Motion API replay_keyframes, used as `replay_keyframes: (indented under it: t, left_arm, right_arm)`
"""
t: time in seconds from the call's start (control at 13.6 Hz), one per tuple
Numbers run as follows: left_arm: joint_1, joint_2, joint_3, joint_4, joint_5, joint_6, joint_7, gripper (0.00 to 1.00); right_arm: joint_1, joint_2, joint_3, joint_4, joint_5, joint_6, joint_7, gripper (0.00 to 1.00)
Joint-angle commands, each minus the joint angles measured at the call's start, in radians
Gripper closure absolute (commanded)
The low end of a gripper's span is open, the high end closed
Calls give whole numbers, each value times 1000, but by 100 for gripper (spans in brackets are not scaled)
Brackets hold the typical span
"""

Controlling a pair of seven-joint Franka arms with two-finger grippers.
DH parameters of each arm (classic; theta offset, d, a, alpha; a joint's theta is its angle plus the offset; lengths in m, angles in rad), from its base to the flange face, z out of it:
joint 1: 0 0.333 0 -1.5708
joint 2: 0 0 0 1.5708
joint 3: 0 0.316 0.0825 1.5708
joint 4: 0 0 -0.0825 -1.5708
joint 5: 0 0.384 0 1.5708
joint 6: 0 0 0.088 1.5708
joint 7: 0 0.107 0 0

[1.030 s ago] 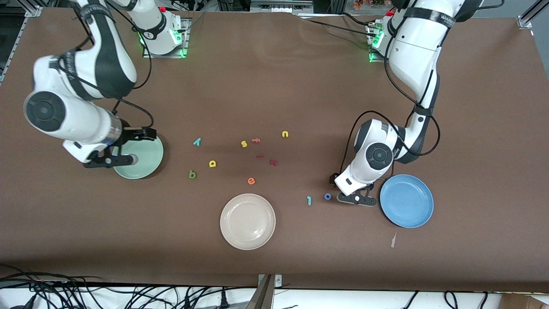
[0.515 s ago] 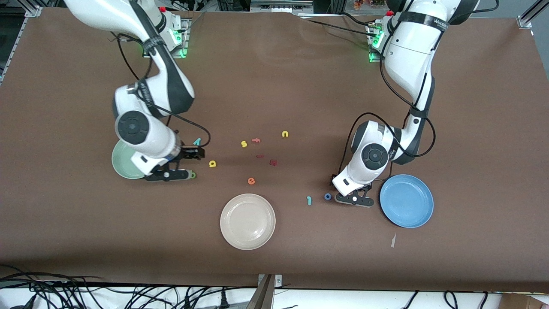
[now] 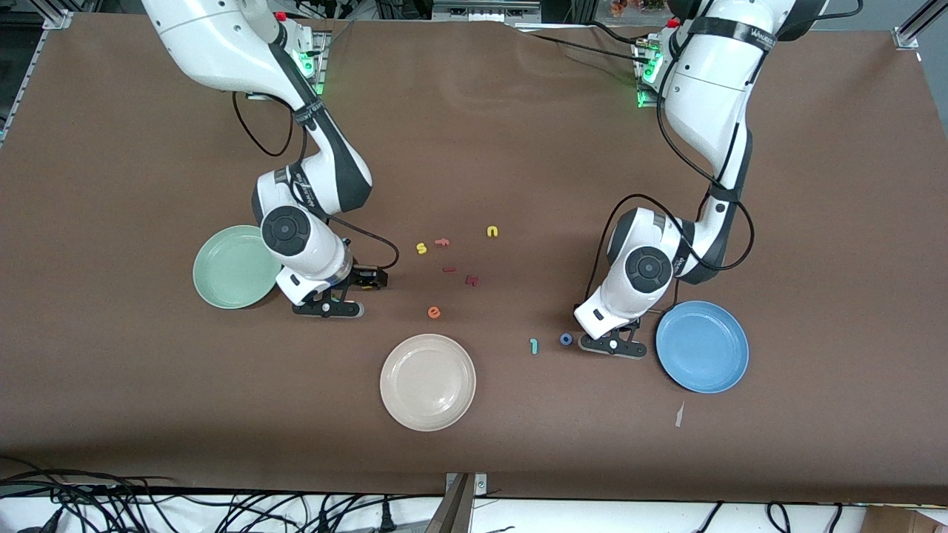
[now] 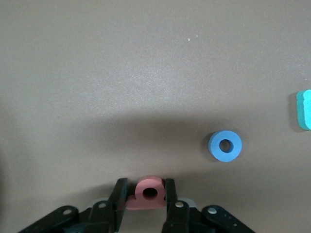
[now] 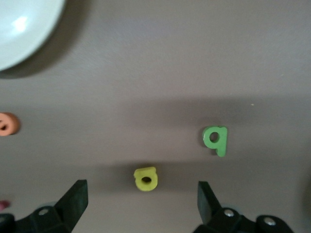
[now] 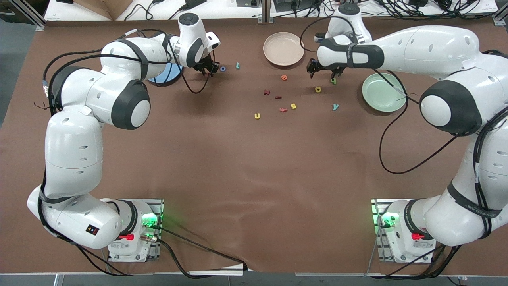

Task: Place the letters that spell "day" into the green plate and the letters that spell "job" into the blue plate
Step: 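Grasp the pink letter with the left gripper while the right gripper grasps the yellow letter, then drop the pink letter into the blue plate with the left gripper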

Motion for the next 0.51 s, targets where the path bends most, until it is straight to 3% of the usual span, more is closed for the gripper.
replay_keyframes:
  t: [0.0, 0.22, 0.44]
  left_arm:
    - [-15, 10, 28, 4, -21, 8, 15, 100]
    - [-5, -81, 56, -5, -17, -76, 11, 100]
    - [24, -137, 91, -3, -12, -129, 15, 100]
  right_arm:
    - [12, 19, -5, -14, 17, 39, 7, 0]
    - [11, 44, 10, -23, 29, 73, 8, 1]
    - [11, 44, 12, -43, 31, 75, 8, 9]
